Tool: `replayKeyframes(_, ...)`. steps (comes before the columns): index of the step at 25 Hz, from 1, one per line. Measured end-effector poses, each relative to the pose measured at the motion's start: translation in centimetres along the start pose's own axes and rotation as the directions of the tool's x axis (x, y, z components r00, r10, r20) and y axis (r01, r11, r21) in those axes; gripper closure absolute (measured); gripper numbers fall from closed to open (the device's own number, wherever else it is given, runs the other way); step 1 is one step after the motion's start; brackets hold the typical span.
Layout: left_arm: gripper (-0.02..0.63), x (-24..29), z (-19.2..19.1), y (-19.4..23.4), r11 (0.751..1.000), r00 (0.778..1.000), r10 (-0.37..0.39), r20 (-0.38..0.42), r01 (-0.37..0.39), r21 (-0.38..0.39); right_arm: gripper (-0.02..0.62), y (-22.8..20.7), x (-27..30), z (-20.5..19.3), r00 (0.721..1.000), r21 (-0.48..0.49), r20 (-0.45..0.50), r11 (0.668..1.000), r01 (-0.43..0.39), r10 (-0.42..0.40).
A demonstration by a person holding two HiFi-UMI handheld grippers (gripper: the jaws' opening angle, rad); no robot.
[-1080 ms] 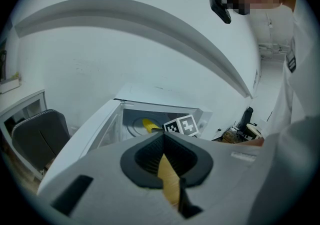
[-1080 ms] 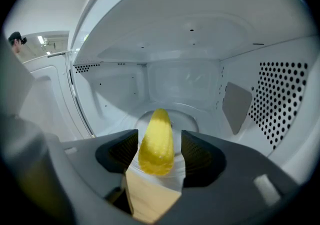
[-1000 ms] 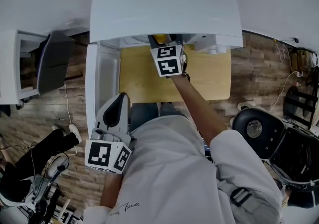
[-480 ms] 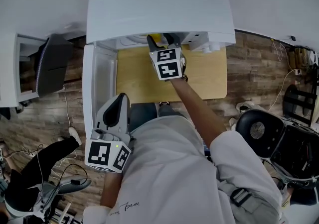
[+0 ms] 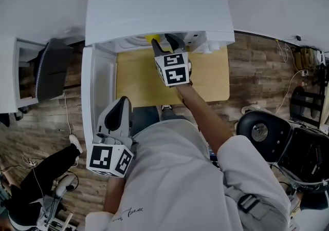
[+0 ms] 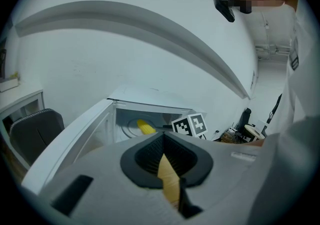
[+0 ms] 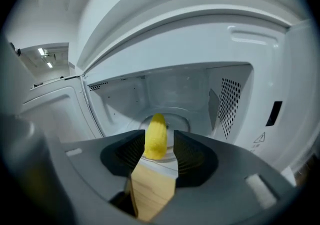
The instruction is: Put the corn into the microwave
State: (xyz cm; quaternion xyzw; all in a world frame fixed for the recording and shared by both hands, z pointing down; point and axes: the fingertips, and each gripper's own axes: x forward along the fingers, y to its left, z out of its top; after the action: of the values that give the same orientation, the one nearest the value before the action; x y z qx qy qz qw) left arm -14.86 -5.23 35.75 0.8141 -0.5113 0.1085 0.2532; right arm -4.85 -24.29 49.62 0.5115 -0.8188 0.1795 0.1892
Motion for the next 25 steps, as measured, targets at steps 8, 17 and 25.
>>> replayKeyframes(8,0.615,-0.3,0.0,-0.6,1.0,1.0,0.003,0.013,-0.003,0.002,0.416,-0.1,-1.5,-0.1,1.0,0.016,-0.001,1.0,-0.015,0.015)
replayKeyframes(17,0.615,-0.6,-0.1,-1.6,1.0,0.999,-0.008,0.032,0.008,0.017,0.44,0.1,-3.9,-0.8,0.999,0.044,0.003,0.998,-0.037,0.037)
replayKeyframes(25,0.615,-0.4,0.0,-2.0,1.0,0.999,-0.008,0.045,0.007,0.014,0.453,-0.4,-5.7,-1.6,0.998,0.067,-0.01,0.996,-0.063,0.063)
